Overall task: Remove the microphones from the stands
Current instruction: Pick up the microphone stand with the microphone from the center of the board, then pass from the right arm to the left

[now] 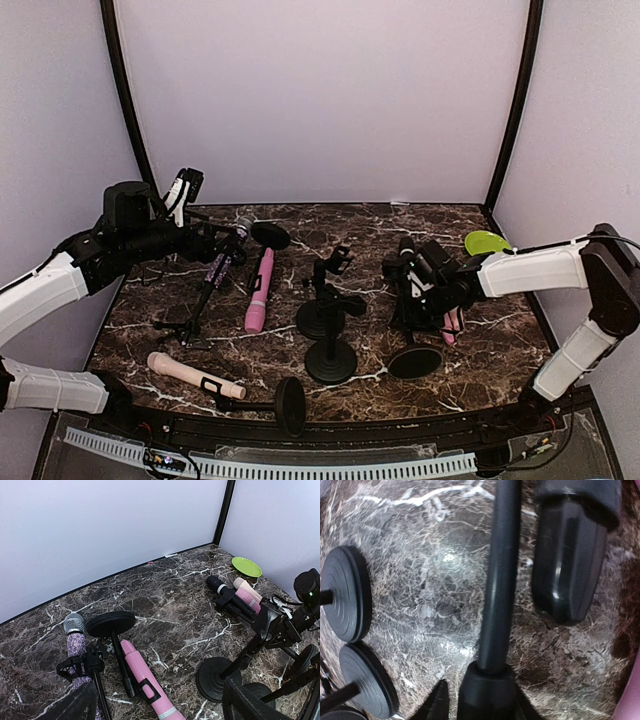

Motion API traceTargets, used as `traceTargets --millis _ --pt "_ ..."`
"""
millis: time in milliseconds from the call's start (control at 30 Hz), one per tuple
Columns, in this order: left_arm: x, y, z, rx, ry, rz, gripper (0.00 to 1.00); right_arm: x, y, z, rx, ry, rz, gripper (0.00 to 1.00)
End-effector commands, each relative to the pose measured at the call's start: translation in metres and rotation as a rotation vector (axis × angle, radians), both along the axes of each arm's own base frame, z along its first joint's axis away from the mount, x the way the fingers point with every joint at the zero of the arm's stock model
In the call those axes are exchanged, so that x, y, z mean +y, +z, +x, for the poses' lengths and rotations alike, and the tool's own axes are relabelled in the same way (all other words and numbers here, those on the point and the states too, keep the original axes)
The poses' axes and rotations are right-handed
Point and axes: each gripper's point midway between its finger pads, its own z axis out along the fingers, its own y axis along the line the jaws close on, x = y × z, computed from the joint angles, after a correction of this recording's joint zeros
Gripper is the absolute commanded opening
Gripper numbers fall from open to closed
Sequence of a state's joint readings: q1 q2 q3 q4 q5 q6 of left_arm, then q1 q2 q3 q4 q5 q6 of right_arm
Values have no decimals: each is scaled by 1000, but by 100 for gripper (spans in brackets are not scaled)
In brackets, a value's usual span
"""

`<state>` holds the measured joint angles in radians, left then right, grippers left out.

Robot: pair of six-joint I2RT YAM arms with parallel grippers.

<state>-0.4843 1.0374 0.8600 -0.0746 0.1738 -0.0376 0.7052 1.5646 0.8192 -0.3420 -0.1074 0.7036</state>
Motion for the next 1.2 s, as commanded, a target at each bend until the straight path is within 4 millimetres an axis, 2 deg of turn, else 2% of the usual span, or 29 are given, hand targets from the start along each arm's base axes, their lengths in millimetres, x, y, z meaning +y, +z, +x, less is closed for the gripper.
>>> traceTargets --millis 0,200,333,400,500,567,600,633,667,700,733,767,800,833,867,900,933,967,1033,1067,1100,1133,1167 --pt "4 3 1 -24 15 1 89 1 16 8 -75 -30 16 25" --pt "8 3 4 -36 34 15 89 0 34 16 -147 -43 31 0" --pt "8 6 7 -48 42 27 88 2 52 21 -213 -46 71 0" --pt "4 13 6 -73 12 32 84 4 65 24 -261 -44 110 0" --pt "-8 38 2 -139 -21 34 83 8 96 26 -372 -27 193 0" --pt "-27 56 -9 -183 -61 25 83 7 122 28 -475 -24 249 0" --pt "-31 70 -10 -215 -59 12 83 7 135 29 -530 -20 277 0" --pt "-46 72 -16 -214 -94 7 83 7 149 29 -584 -13 305 0" --pt "-53 87 -17 -237 -105 -16 84 7 168 29 -650 -4 343 0" --pt "-69 85 -20 -216 -138 -29 84 8 182 29 -706 15 363 0" --pt "-79 100 -22 -229 -166 -62 84 8 197 30 -760 33 375 0" --pt "-97 101 -22 -213 -200 -93 83 8 211 30 -813 47 383 0" --pt "-109 116 -26 -218 -234 -137 83 9 226 31 -865 61 392 0" --pt "-127 115 -28 -210 -273 -153 83 9 242 31 -918 72 407 0" --pt "-138 130 -33 -217 -307 -196 83 9 256 30 -967 81 422 0" --pt "-156 129 -37 -209 -352 -216 83 9 270 29 -1012 89 441 0" --pt "-164 142 -39 -209 -370 -259 83 9 283 27 -1057 95 463 0" --pt "-180 142 -44 -204 -417 -286 83 8 294 25 -1096 100 485 0" --pt "-202 153 -50 -199 -472 -347 83 9 317 19 -1175 123 534 0" --pt "-215 145 -50 -169 -488 -355 83 11 323 16 -1197 139 551 0" --pt "-221 153 -51 -180 -504 -378 83 12 329 14 -1214 150 561 0" --pt "-234 145 -52 -153 -520 -381 83 13 334 13 -1228 158 567 0" --pt "-240 153 -53 -157 -534 -406 83 13 338 12 -1239 163 575 0"
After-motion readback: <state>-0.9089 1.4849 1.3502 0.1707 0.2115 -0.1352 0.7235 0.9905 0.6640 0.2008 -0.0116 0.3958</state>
